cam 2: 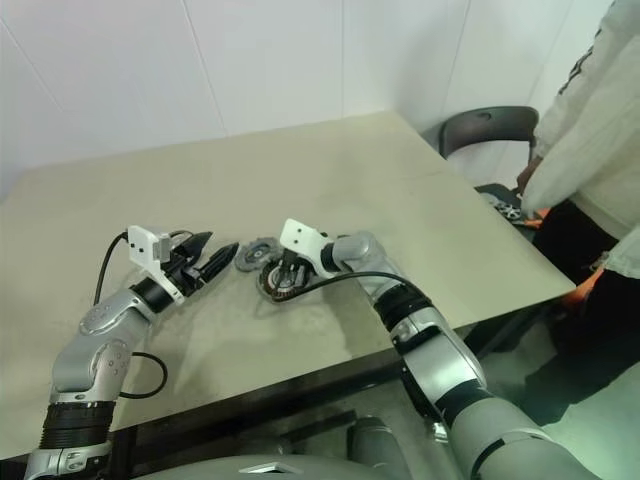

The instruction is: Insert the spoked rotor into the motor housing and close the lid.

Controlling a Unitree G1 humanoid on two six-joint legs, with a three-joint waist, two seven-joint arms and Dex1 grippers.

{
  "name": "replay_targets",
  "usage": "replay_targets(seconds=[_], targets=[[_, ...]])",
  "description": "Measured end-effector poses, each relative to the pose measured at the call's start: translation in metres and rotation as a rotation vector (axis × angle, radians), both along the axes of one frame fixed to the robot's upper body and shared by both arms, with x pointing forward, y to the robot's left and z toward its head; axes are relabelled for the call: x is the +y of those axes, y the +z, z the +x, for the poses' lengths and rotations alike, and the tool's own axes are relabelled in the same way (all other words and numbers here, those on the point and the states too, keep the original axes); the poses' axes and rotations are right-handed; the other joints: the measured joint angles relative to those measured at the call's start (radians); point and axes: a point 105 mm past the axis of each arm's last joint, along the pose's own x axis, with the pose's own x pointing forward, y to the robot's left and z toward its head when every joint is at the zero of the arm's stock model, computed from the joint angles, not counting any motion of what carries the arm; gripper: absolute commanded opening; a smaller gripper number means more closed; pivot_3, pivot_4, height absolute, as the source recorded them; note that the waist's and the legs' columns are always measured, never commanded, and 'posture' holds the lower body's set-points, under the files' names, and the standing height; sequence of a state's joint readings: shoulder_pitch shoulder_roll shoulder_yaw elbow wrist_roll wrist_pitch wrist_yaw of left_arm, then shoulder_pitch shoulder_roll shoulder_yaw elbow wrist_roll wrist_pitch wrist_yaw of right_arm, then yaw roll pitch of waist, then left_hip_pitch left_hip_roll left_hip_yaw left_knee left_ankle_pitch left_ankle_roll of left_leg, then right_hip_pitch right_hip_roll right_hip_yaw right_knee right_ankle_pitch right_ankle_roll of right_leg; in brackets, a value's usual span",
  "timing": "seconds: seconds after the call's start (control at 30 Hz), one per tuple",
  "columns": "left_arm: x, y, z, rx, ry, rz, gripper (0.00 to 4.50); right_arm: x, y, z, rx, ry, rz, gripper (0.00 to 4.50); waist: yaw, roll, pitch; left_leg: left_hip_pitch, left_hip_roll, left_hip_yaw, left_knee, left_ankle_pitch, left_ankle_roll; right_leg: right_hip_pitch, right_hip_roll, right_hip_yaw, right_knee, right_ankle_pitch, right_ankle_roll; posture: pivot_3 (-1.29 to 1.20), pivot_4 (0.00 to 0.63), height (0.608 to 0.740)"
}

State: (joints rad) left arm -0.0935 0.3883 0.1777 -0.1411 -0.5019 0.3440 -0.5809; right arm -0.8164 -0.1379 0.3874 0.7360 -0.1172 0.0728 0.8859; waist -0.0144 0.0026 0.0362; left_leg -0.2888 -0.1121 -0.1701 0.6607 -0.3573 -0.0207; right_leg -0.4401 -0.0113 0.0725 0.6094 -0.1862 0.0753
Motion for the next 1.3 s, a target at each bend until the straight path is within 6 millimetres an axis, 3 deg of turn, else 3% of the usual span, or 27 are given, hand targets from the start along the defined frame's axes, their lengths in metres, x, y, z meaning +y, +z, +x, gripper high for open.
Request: replay_targets(seconds=[0.33,0.67,0.87,1.13,1.23,1.3], targets=[[0.0,0.0,0.0,0.001,0.001,0.0,3.82,-0.009,-0.002,-0.003,0.004,0.034,-0.029,0.05,0.001,0.0,0.0,0.0,0.0,0.0,0.0,0.0,0.0,0.0,0.0,0.0,0.0,0.0,0.0,0.0,0.0,0.74],[-0.001,0.003,0.003,-0.01,-0.001,0.0,3.82,0.005,0.002,-0.015,0.028,0.09,-0.017,0.05,0.001,0.0,0.0,0.0,0.0,0.0,0.0,0.0,0.0,0.0,0.0,0.0,0.0,0.0,0.0,0.0,0.0,0.74],[0.0,0.002,0.004,-0.006,0.0,-0.001,3.82,0.003,0.003,-0.01,-0.002,0.052,-0.011,0.05,0.001,0.0,0.0,0.0,0.0,0.0,0.0,0.0,0.0,0.0,0.0,0.0,0.0,0.0,0.0,0.0,0.0,0.74],[-0.001,0.002,0.003,-0.005,-0.003,-0.002,3.82,0.0,0.02,-0.003,-0.003,-0.009,0.097,0.05,0.001,0.0,0.0,0.0,0.0,0.0,0.0,0.0,0.0,0.0,0.0,0.0,0.0,0.0,0.0,0.0,0.0,0.74],[-0.001,0.002,0.003,-0.005,-0.006,-0.002,3.82,0.001,0.014,-0.014,0.019,0.025,0.087,0.05,0.001,0.0,0.0,0.0,0.0,0.0,0.0,0.0,0.0,0.0,0.0,0.0,0.0,0.0,0.0,0.0,0.0,0.74],[-0.001,0.002,0.003,-0.005,-0.006,-0.001,3.82,-0.002,-0.001,-0.024,0.062,0.04,0.06,0.05,0.001,0.0,0.0,0.0,0.0,0.0,0.0,0.0,0.0,0.0,0.0,0.0,0.0,0.0,0.0,0.0,0.0,0.74]])
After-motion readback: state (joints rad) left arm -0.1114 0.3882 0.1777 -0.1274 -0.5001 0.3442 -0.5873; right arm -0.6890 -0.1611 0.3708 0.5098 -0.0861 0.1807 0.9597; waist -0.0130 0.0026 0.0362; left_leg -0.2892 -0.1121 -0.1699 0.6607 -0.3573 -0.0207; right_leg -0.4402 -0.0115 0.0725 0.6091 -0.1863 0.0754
